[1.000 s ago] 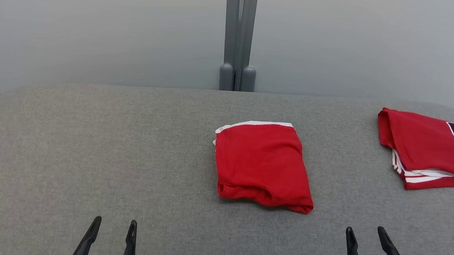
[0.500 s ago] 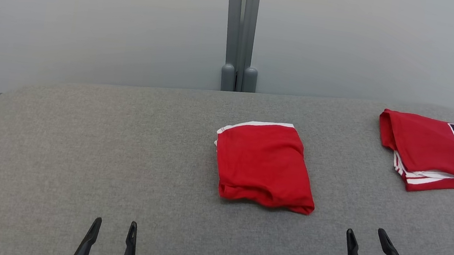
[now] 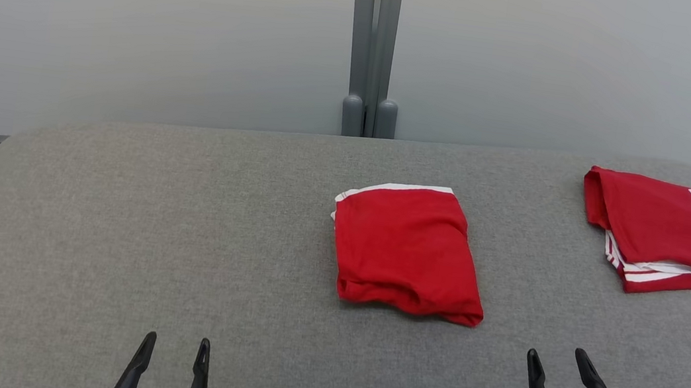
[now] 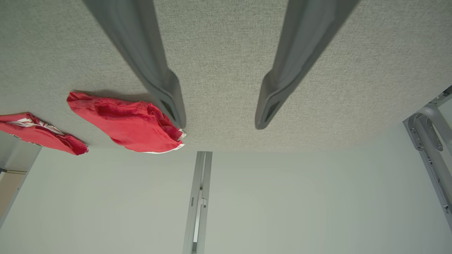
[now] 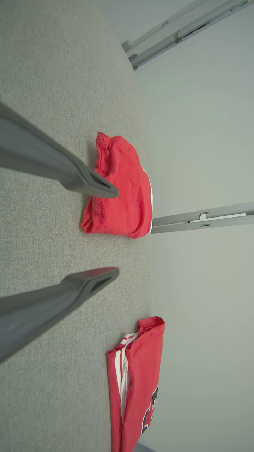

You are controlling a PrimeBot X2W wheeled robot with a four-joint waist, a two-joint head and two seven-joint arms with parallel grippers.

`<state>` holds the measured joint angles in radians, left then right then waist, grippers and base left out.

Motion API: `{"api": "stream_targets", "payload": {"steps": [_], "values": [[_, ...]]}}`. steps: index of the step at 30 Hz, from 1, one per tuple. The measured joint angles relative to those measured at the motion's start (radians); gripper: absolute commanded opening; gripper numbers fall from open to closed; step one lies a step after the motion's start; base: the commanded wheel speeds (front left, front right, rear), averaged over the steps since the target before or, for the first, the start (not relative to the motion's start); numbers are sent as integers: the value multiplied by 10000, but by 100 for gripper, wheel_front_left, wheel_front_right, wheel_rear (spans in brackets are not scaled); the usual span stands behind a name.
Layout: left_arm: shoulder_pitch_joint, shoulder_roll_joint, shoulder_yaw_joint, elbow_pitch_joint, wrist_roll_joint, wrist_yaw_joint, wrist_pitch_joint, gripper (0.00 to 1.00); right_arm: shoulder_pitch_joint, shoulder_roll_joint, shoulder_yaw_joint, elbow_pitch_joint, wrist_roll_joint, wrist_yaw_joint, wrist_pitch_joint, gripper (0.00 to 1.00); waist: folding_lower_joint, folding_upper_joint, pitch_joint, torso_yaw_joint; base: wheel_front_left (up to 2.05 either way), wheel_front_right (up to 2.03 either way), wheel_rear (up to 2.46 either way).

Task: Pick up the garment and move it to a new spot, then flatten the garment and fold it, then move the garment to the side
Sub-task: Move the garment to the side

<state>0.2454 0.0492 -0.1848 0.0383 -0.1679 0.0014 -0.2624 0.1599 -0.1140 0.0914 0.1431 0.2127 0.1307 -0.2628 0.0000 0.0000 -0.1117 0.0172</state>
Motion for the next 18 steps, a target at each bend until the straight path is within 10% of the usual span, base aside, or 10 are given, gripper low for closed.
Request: {"api": "stream_targets", "payload": {"steps": [18], "values": [[-198,0,-397,0,293,-119,0,100,-1731,-370,754,1687,1413,0,0,100,0,0,451,306,0,0,0]]}}
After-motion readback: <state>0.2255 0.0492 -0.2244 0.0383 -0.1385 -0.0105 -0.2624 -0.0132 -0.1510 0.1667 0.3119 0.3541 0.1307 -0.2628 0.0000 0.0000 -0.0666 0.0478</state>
